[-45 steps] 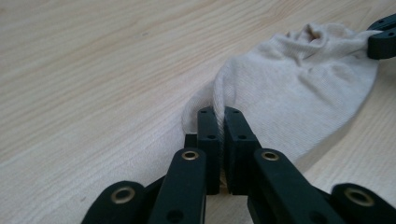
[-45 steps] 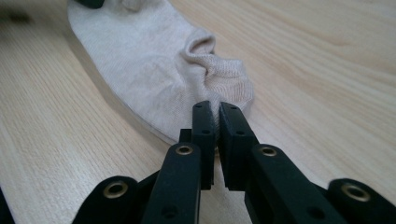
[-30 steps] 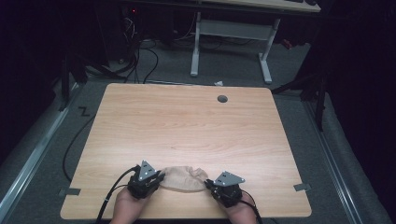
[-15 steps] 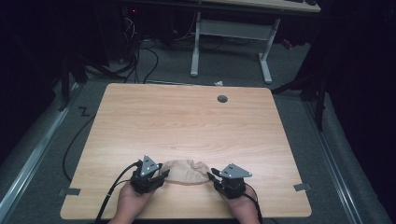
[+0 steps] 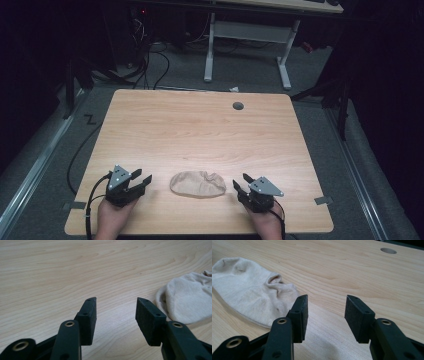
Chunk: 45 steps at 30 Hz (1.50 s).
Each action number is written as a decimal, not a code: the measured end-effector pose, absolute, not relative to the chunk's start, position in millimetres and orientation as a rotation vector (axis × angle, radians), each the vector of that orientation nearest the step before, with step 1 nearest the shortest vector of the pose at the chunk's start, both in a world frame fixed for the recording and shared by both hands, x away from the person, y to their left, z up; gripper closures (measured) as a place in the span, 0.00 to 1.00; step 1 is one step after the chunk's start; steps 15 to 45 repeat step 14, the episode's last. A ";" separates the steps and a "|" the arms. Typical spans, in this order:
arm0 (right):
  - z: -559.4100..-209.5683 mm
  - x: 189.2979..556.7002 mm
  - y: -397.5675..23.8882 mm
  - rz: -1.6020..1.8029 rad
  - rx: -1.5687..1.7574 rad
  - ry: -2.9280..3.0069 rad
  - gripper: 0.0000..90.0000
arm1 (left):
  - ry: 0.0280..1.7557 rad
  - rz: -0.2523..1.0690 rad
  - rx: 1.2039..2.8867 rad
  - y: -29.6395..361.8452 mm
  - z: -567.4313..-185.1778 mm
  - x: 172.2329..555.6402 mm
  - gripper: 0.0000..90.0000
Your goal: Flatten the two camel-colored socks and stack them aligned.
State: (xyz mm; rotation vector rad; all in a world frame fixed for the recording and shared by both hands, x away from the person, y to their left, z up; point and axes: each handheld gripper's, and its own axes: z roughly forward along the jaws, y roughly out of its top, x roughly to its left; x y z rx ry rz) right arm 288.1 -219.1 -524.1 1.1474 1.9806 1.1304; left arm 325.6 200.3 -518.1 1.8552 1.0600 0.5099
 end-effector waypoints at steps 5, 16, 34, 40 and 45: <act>-522.0 289.2 -215.1 1.124 1.142 1.966 0.60 | 1.062 0.491 1.855 205.5 -522.2 326.7 0.56; -523.0 289.5 -211.8 1.114 1.127 1.980 0.59 | 1.015 0.496 1.907 195.6 -522.8 319.5 0.56; -523.0 289.5 -211.8 1.114 1.127 1.980 0.59 | 1.015 0.496 1.907 195.6 -522.8 319.5 0.56; -523.0 289.5 -211.8 1.114 1.127 1.980 0.59 | 1.015 0.496 1.907 195.6 -522.8 319.5 0.56; -523.0 289.5 -211.8 1.114 1.127 1.980 0.59 | 1.015 0.496 1.907 195.6 -522.8 319.5 0.56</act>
